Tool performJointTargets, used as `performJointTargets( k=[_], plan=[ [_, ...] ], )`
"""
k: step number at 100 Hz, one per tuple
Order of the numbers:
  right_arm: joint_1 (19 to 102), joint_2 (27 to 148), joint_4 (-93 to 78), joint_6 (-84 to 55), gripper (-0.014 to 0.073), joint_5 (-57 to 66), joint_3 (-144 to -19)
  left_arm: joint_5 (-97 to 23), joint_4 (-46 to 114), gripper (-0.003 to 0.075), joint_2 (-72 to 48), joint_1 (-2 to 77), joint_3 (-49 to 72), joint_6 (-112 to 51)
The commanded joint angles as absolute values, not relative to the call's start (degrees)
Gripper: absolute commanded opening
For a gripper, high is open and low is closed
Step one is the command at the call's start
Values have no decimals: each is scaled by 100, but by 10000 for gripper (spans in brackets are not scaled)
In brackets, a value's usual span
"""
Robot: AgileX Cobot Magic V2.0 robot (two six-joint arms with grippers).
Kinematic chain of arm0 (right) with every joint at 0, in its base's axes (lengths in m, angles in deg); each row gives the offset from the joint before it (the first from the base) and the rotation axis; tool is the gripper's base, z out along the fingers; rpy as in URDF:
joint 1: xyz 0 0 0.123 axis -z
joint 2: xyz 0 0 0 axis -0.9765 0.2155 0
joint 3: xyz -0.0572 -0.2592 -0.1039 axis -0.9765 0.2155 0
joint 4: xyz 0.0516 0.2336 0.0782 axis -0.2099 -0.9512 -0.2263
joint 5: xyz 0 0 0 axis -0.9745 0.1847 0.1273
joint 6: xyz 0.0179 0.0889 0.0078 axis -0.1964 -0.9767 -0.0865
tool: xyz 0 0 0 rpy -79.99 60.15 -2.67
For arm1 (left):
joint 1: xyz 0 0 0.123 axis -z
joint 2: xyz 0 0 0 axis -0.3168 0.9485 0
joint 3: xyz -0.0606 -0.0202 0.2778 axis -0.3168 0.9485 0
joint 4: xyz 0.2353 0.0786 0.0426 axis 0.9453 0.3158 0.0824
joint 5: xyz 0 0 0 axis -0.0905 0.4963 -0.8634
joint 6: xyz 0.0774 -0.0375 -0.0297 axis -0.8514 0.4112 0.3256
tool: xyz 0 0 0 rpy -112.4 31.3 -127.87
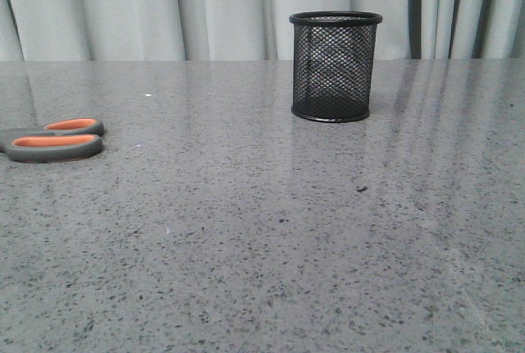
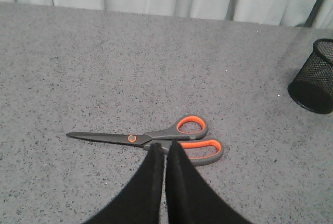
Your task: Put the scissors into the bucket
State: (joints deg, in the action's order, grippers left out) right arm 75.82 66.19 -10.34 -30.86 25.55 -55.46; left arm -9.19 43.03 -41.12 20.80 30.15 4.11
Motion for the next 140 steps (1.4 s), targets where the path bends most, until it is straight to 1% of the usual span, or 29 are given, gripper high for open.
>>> performJointTargets(
  k=[1,8,13,14,19,25,28,32,38,41,47,65,83,106,120,140],
  plan=[
    [7621,6811,-1081,-2788,-35,2414,-5886,-1116,4228,-20,-3787,2078,2702,397],
    [7621,6886,-1169,-2736,31,2483,-5971,-1116,4134,-10,-3649,2078,2688,249],
    [7621,6926,-1184,-2736,111,2520,-6013,-1116,4006,22,-3588,2078,2688,39],
    [7621,6940,-1184,-2736,139,2517,-6012,-1116,3973,29,-3576,2078,2688,19],
    [7621,6979,-1194,-2736,244,2553,-6060,-1116,3860,80,-3509,2078,2688,-52],
    [7621,7017,-1196,-2736,371,2577,-6081,-1138,3796,166,-3458,2078,2688,-52],
    [7621,7030,-1209,-2736,409,2589,-6093,-1151,3750,209,-3434,2078,2688,-52],
    [7621,7031,-1209,-2736,437,2589,-6093,-1163,3693,275,-3409,2078,2688,-52],
    [7621,7041,-1209,-2736,431,2589,-6093,-1171,3613,366,-3370,2078,2679,-65],
    [7621,7041,-1209,-2736,432,2589,-6093,-1171,3570,398,-3356,2078,2679,-101],
    [7621,7041,-1209,-2736,432,2589,-6093,-1171,3438,429,-3302,2078,2679,-278],
    [7621,7041,-1209,-2736,432,2589,-6093,-892,3254,417,-2950,2078,2327,-863],
    [7621,7041,-1212,-2736,432,2589,-6093,-222,3254,398,-2182,2078,1633,-1605],
    [7621,7041,-1212,-2736,432,2609,-6093,892,3278,398,-929,2078,648,-3120],
    [7621,7041,-1212,-2695,432,2624,-6093,1106,3370,398,-216,2078,246,-3877],
    [7621,7041,-1212,-2640,432,2629,-6093,1381,3516,398,674,2078,-125,-5425]
  ],
)
